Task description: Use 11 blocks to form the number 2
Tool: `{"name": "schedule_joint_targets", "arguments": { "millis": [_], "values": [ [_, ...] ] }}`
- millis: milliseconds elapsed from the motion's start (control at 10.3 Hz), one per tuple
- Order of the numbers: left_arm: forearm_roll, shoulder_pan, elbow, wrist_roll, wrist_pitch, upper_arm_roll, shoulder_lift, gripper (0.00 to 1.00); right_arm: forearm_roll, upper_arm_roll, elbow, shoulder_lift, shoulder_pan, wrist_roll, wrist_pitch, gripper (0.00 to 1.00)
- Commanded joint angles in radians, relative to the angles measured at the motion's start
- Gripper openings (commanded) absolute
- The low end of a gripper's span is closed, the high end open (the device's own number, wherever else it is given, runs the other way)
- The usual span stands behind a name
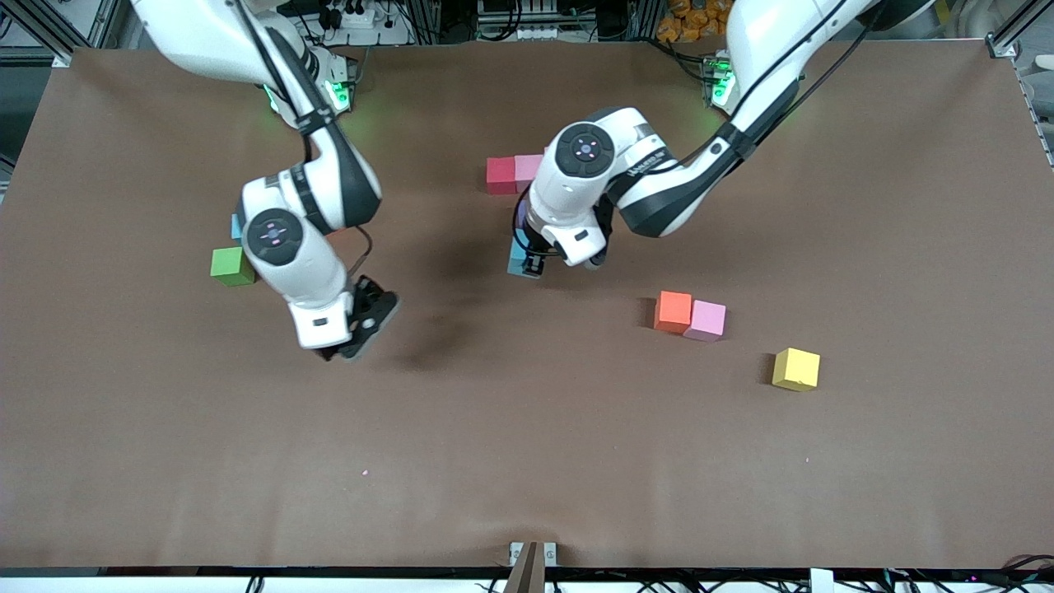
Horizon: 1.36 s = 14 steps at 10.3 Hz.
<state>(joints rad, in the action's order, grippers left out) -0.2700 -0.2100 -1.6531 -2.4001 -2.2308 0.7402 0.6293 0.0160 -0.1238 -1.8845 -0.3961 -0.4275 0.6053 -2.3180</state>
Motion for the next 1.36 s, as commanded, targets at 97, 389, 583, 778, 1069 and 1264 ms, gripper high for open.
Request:
{"name": "schedule_joint_targets", "arguments": {
  "millis": [97,389,583,778,1069,1264],
  "values": [
    [0.023,-0.124,0.078,-0.123,0.020,-0.064,0.055,0.12,0.006,-0.080,-0.083,0.042,0.044,-0.012,-0.017,1.00],
    [0.018,-0.199,0.075,-0.235,0.019,-0.091,0.059,0.12,0.002,-0.086,-0.208,0.080,0.137,-0.041,-0.159,1.00],
    [0.021,-0.252,0.069,-0.286,-0.010,-0.131,0.066,0.12,0.002,-0.086,-0.211,0.071,0.189,-0.105,-0.140,1.00],
    [0.021,-0.269,0.059,-0.327,-0.038,-0.131,0.069,0.12,0.001,-0.085,-0.219,0.071,0.234,-0.127,-0.097,1.00],
    [0.009,-0.285,0.035,-0.405,-0.059,-0.134,0.078,0.12,-0.004,-0.085,-0.234,0.144,0.311,-0.177,0.064,1.00],
    [0.006,-0.284,-0.002,-0.418,-0.085,-0.140,0.078,0.12,-0.004,-0.085,-0.275,0.170,0.375,-0.177,0.074,1.00]
  ]
}}
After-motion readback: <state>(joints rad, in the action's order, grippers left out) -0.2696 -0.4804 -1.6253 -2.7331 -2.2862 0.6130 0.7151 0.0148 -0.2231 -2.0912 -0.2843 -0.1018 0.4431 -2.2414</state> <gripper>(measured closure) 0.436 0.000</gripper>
